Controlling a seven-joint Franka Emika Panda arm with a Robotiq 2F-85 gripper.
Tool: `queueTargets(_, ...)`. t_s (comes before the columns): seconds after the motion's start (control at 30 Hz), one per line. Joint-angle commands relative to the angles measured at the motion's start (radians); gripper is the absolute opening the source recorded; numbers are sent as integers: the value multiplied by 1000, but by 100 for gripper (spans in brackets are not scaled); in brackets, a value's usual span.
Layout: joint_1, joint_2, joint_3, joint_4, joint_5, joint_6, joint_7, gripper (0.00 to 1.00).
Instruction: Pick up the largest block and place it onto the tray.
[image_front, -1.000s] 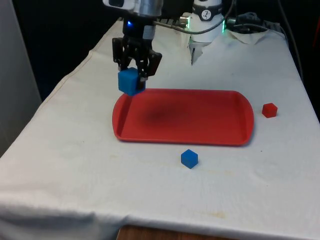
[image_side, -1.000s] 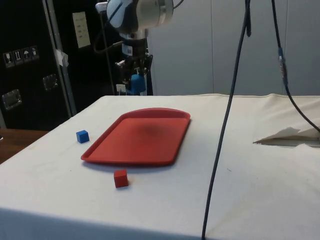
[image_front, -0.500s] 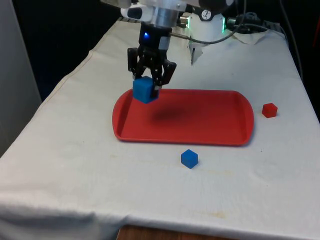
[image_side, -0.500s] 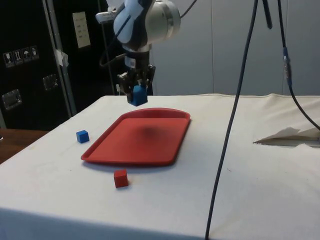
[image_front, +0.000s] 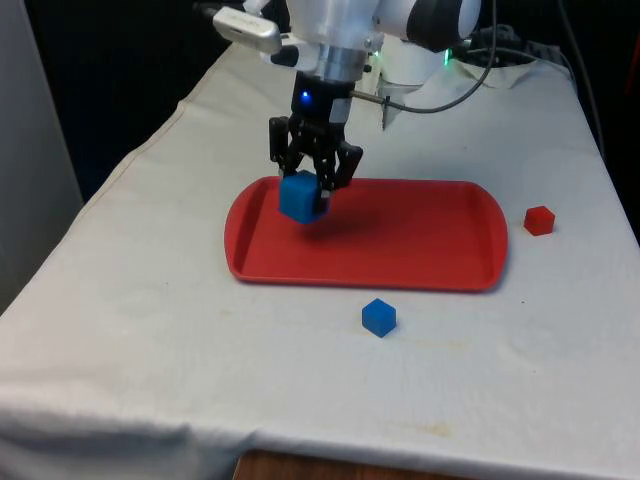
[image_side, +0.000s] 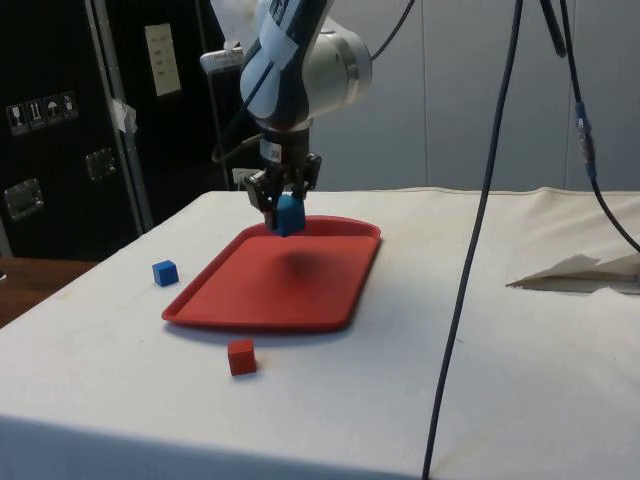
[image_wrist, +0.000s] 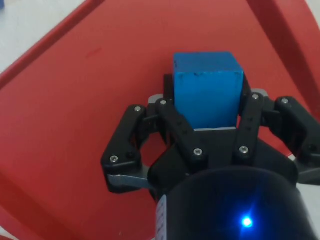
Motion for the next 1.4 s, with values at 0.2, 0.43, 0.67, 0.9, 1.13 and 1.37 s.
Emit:
queueTargets(0.2,-35,16,55,0,20,19,7,1)
queueTargets(0.43,-46,26,75,3,18,14,25,1)
queueTargets(0.67,-48,28,79,4,14,12,33,41)
queueTargets(0.9,-48,30,78,5,10,9,34,100)
queueTargets(1.13,-43,19,70,1,7,6,39,100)
queueTargets(1.37,-33,-23,50,-11,-6,3,49,100)
